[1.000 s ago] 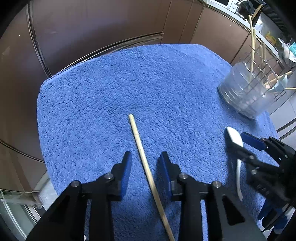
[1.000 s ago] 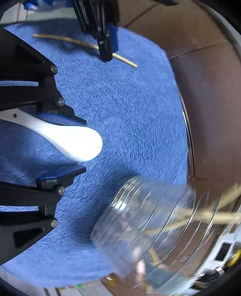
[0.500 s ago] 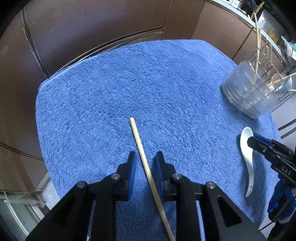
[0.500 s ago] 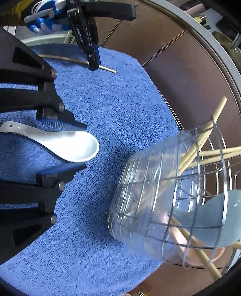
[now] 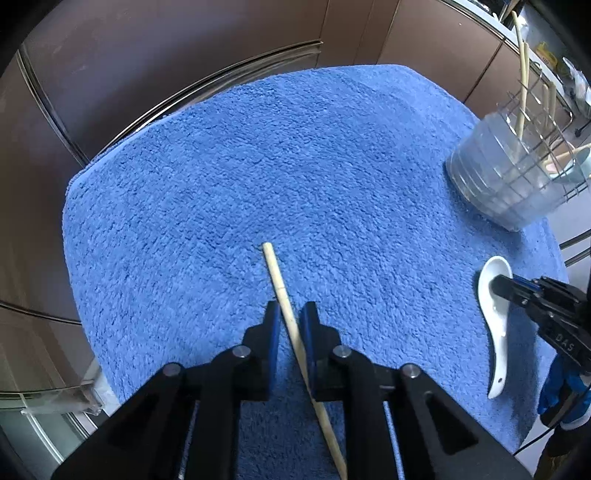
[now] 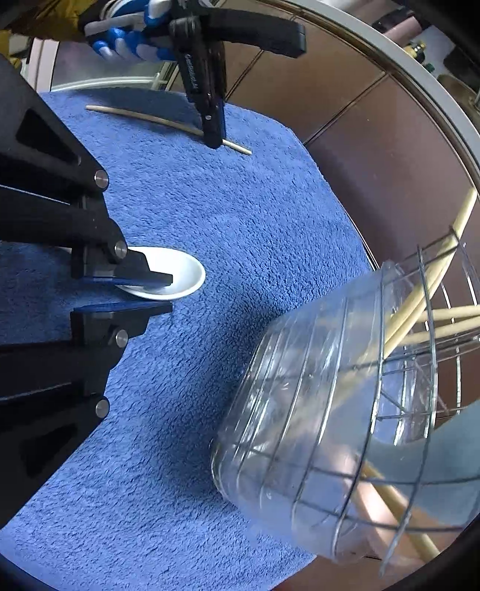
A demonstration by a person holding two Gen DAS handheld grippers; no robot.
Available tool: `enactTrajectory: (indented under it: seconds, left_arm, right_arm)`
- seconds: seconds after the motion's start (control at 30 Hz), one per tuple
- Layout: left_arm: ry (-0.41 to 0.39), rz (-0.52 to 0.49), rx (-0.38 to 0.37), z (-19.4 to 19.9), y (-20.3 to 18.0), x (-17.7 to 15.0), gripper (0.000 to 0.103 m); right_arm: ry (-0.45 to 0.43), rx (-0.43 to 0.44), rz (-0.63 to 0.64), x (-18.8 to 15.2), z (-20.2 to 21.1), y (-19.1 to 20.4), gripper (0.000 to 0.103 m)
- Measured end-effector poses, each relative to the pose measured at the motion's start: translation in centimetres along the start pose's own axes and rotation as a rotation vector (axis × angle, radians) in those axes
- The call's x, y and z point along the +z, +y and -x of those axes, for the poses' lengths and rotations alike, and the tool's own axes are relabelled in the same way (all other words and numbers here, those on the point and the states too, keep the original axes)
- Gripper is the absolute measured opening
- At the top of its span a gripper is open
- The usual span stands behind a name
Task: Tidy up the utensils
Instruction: 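Grasp the last chopstick with the left tool while the right tool grasps the white spoon, then carry the chopstick and white spoon over the holder and drop them in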
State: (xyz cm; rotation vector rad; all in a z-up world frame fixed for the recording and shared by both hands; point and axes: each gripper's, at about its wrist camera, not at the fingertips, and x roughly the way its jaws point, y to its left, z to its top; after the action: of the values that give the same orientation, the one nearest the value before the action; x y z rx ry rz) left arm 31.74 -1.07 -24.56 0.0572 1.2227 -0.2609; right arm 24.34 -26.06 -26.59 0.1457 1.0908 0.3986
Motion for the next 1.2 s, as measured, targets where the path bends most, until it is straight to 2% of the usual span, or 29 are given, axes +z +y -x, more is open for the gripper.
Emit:
enactTrajectory:
  seconds: [0.23, 0.37, 0.53, 0.7, 0.8, 0.97, 1.2]
  left_arm:
    - [-0.017, -0.005, 0.023, 0.1, -0.2, -0.3, 0.005]
    - [-0.044, 0.014, 0.003, 0.7, 0.0, -1.1, 0.005]
    - [-0.122, 0.028, -0.061, 2.4, -0.2, -2.4, 0.005]
    - [-0.239, 0.034, -0.118, 5.6, -0.4, -3.8, 0.005]
    - [-0.304, 0.036, -0.149, 7.6, -0.6, -4.3, 0.005]
    - [-0.404, 0.024, -0.187, 11.1, -1.5, -4.0, 0.005]
    - [-0.542, -0.014, -0.244, 16.9, -4.8, -2.1, 0.005]
  right_arm:
    - [-0.011, -0.025, 0.050, -2.1, 2.2, 0.5, 0.007]
    - [-0.027, -0.049, 0.084, -3.7, 3.7, 0.9, 0.006]
    - [-0.043, -0.083, 0.132, -5.1, 5.1, 1.9, 0.006]
    - [-0.080, -0.105, 0.172, -5.4, 6.6, 3.1, 0.006]
    - [-0.130, -0.121, 0.188, -5.4, 8.1, 3.8, 0.006]
    - [-0.260, -0.136, 0.192, -4.6, 11.6, 4.6, 0.006]
    - [-0.464, -0.141, 0.196, -1.1, 15.9, 6.2, 0.006]
